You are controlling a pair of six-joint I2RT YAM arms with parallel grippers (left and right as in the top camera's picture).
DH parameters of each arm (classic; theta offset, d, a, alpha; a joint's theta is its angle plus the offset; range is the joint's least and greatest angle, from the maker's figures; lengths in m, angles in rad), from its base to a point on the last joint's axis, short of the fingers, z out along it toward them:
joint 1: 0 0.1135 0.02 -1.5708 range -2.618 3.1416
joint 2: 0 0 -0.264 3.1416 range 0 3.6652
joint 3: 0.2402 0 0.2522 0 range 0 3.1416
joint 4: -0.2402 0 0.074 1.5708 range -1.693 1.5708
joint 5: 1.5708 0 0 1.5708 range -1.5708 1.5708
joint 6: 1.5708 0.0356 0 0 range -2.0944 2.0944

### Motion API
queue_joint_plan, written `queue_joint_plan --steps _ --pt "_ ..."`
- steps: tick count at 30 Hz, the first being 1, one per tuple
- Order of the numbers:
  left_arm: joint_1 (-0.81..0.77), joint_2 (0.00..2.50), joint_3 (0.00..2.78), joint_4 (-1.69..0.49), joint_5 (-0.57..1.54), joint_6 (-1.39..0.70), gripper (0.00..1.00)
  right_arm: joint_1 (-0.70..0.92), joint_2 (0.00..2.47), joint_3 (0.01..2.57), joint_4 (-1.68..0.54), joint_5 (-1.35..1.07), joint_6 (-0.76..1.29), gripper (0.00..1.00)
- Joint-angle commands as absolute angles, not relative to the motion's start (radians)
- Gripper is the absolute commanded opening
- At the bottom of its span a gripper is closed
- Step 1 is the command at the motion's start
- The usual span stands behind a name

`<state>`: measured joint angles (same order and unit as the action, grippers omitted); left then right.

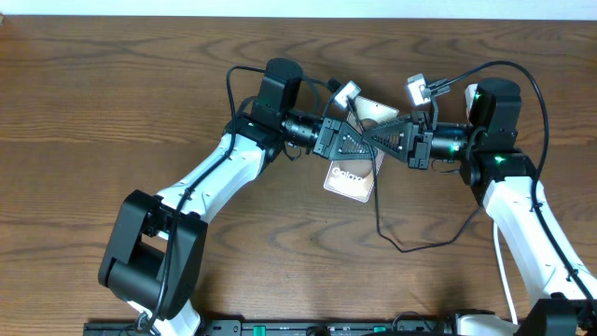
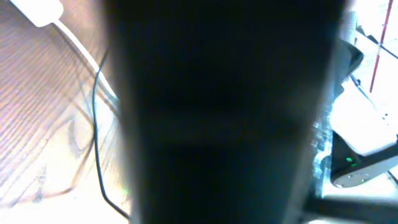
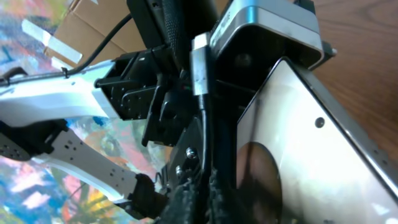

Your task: Plug charger to phone and switch on socket

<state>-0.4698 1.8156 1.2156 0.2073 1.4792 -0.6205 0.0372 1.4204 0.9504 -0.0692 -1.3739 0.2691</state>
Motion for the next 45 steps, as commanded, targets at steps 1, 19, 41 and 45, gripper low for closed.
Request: queue_joint_plan --steps 1,19,41,45 --pt "-0.479 1.782 1.226 0.219 1.529 -0.599 0.07 0.054 1.420 0.954 -0.080 -1.330 0.269 0.12" --pt "-0.476 1.782 1.226 0.220 1.514 -0.599 0.08 0.145 1.420 0.954 -0.219 -1.064 0.199 0.01" --pt "-0.232 1.782 1.226 0.235 0.937 -1.082 0.07 0.148 1.277 0.957 -0.587 -1.076 0.051 0.01" --pt "-0.224 1.782 1.226 0.281 0.957 -1.160 0.07 0.150 1.277 0.953 -0.618 -1.087 0.057 0.01"
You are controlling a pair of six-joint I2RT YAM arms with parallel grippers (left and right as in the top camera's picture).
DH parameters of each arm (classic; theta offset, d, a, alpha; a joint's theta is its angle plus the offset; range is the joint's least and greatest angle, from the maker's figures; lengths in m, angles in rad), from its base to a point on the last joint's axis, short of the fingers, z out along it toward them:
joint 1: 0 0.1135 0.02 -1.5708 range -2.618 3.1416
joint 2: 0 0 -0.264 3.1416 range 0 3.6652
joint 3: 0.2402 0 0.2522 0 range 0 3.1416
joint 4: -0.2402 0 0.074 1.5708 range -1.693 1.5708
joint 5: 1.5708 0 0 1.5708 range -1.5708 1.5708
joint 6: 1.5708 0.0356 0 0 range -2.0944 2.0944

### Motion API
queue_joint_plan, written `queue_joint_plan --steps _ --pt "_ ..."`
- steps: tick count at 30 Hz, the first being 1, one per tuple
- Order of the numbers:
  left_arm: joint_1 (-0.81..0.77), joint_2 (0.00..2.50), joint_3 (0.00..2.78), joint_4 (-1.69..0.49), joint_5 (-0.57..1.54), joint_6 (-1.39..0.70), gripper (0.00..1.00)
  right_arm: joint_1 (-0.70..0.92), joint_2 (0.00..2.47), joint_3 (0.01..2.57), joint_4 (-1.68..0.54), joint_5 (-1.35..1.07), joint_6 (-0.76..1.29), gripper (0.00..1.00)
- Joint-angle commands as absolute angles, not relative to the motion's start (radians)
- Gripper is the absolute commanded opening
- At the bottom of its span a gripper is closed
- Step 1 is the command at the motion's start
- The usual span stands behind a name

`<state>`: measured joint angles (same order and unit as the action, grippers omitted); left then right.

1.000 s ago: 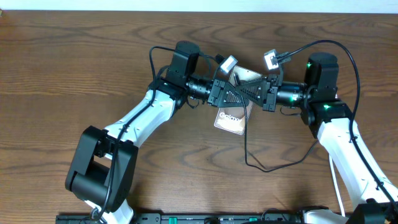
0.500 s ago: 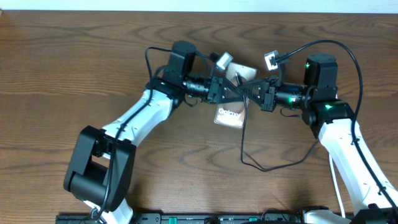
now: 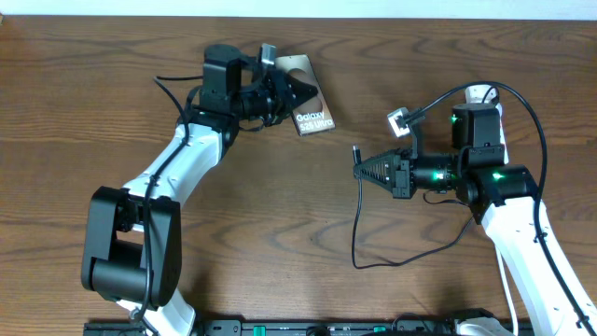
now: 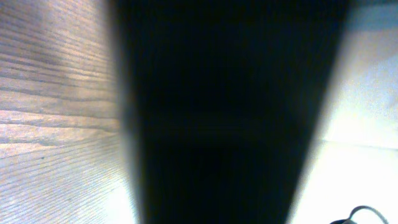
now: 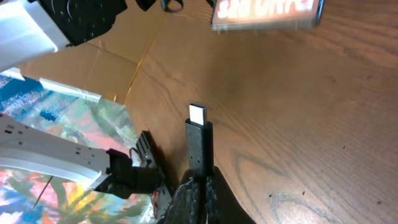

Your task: Plug charger to phone and switch on socket

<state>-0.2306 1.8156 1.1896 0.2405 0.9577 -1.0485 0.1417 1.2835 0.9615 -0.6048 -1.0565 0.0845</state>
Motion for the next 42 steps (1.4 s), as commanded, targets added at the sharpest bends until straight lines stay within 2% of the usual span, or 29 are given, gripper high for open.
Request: queue_joint_plan --steps 1,9,14,25,42 --pt "-0.224 1.782 1.226 0.301 0.965 -1.190 0.07 0.151 1.277 0.953 -0.620 -1.092 0.064 0.01" --pt "-0.227 1.782 1.226 0.627 1.085 -1.365 0.07 0.154 1.281 0.952 -0.604 -1.118 0.135 0.01" --pt "-0.245 1.782 1.226 0.630 1.108 -1.367 0.07 0.166 1.281 0.952 -0.556 -1.164 0.181 0.01" --pt "-0.316 1.782 1.226 0.635 1.134 -1.363 0.07 0.187 1.283 0.952 -0.505 -1.058 0.264 0.01" --pt "-0.340 1.782 1.226 0.634 1.152 -1.216 0.07 0.206 1.283 0.952 -0.497 -0.967 0.285 0.01"
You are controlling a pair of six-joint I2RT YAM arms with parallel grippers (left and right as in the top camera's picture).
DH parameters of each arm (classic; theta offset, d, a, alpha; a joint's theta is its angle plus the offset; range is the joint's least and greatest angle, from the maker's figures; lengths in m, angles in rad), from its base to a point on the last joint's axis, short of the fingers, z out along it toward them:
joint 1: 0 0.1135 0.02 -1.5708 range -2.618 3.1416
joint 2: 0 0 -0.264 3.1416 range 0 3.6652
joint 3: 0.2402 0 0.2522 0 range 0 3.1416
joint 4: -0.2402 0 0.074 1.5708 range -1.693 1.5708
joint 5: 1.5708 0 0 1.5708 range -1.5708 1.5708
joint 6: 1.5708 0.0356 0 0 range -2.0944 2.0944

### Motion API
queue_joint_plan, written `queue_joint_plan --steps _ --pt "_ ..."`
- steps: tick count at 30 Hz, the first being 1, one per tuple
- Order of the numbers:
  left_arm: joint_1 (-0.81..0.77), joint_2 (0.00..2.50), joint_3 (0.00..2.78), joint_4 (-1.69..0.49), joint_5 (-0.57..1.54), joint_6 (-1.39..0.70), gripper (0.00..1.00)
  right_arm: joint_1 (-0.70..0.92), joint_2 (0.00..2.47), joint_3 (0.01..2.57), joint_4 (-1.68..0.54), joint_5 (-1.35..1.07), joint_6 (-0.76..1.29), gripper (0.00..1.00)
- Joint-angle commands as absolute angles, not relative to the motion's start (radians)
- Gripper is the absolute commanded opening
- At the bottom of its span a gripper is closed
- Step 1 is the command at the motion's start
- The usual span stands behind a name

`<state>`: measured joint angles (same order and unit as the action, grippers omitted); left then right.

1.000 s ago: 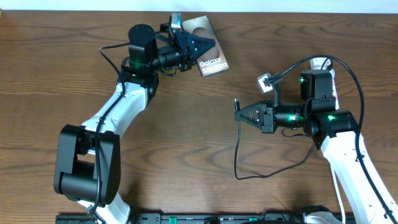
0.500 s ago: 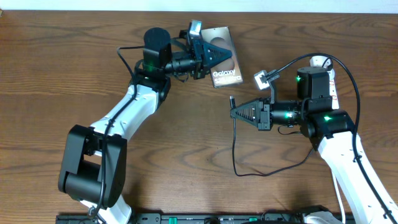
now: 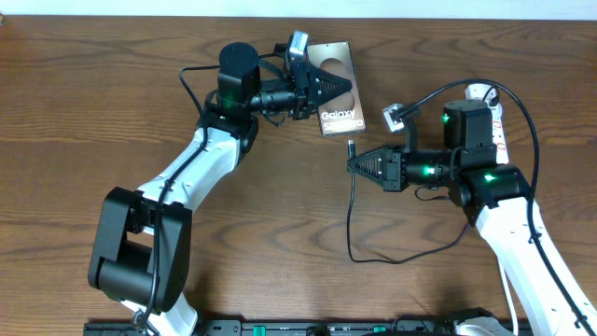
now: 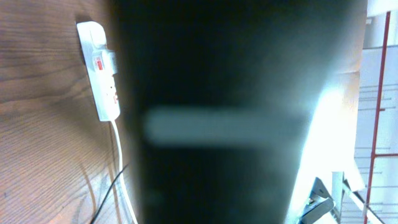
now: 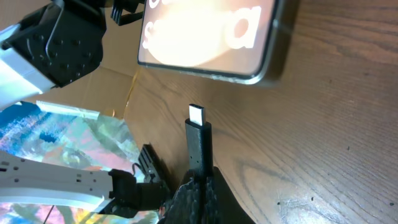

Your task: Plug charger to phone and switch on socket

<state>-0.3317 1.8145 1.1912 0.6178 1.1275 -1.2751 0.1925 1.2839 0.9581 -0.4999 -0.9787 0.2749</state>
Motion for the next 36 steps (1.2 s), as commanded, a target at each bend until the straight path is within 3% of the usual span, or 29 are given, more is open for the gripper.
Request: queue_joint_plan --steps 1,36 --pt "-0.342 1.782 1.226 0.633 1.152 -1.203 0.07 0.207 1.283 0.952 -0.497 -0.967 0.285 0.01" --pt "-0.366 1.782 1.226 0.633 1.141 -1.141 0.07 0.211 1.283 0.952 -0.482 -0.944 0.311 0.01"
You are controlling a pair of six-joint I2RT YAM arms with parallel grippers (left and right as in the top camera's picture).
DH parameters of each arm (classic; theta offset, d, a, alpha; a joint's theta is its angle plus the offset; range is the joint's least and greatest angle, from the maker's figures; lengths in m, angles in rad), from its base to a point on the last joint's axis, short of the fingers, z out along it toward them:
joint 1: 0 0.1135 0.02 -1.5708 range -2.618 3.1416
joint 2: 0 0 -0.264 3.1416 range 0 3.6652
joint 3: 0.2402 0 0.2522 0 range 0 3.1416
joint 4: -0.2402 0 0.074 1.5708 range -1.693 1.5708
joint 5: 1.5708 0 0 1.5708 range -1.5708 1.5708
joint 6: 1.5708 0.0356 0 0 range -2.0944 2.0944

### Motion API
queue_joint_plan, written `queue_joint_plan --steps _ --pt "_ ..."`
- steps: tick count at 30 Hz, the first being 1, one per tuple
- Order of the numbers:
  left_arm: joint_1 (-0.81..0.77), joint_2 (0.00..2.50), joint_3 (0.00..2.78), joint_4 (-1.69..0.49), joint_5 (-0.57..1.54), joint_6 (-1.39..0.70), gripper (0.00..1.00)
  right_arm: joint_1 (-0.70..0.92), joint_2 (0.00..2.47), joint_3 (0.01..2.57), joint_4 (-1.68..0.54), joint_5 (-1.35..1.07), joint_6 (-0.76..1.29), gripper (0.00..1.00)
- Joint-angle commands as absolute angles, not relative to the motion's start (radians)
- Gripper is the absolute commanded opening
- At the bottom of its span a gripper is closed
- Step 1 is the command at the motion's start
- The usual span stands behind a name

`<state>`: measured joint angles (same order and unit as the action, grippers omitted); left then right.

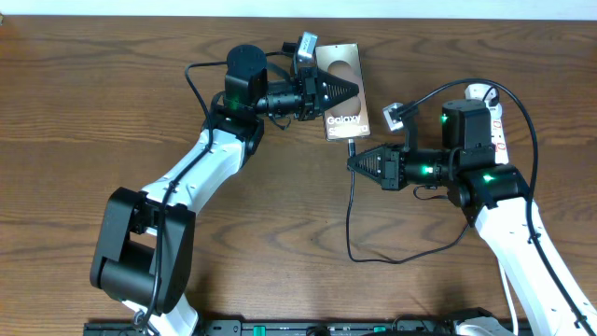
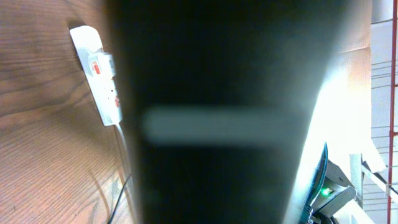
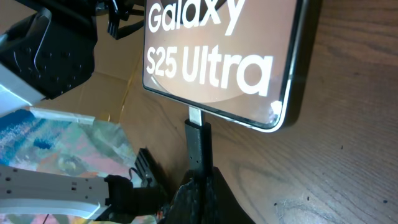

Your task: Plug charger to phone and switch on socket

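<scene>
The phone [image 1: 346,119], its screen reading "Galaxy S25 Ultra" [image 3: 214,56], is held off the table with my left gripper [image 1: 353,91] shut on it. In the left wrist view the phone [image 2: 236,112] is a dark mass that hides the fingers. My right gripper [image 3: 199,183] is shut on the black charger plug [image 3: 198,143], just below the phone. The plug's metal tip [image 3: 195,116] meets the phone's lower edge; I cannot tell if it is in the port. The white socket strip [image 2: 96,71] with a red switch lies at the far right [image 1: 484,92].
The black charger cable [image 1: 349,219] hangs from the plug and loops over the wood table [image 1: 112,112] toward the right arm. A white lead [image 2: 121,134] runs from the socket strip. Cardboard and coloured sheets show beyond the table in the right wrist view.
The phone has shifted a little right and down toward the plug. The plug tip, which stood short of the phone's edge, now touches it. My right gripper has hardly moved.
At first both grippers were close together mid-table, with the phone between them. Then the phone was far off at the back left, and the plug stood alone in my right gripper. After that the phone was back near the plug, and now its edge meets the tip.
</scene>
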<state>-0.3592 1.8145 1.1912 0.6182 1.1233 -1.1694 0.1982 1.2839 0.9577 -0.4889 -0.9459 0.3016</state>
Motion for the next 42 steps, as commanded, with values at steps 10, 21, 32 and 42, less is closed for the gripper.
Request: queue_joint_plan --steps 10,21,32,42 --pt "-0.366 1.782 1.226 0.633 1.141 -1.149 0.07 0.211 1.283 0.952 -0.482 -0.925 0.338 0.01" --pt "-0.366 1.782 1.226 0.633 1.142 -1.148 0.07 0.250 1.283 0.953 -0.461 -0.915 0.348 0.01" --pt "-0.365 1.782 1.226 0.634 1.171 -1.110 0.07 0.254 1.283 0.953 -0.460 -0.889 0.364 0.01" --pt "-0.363 1.782 1.226 0.634 1.164 -1.093 0.07 0.254 1.283 0.953 -0.460 -0.888 0.367 0.01"
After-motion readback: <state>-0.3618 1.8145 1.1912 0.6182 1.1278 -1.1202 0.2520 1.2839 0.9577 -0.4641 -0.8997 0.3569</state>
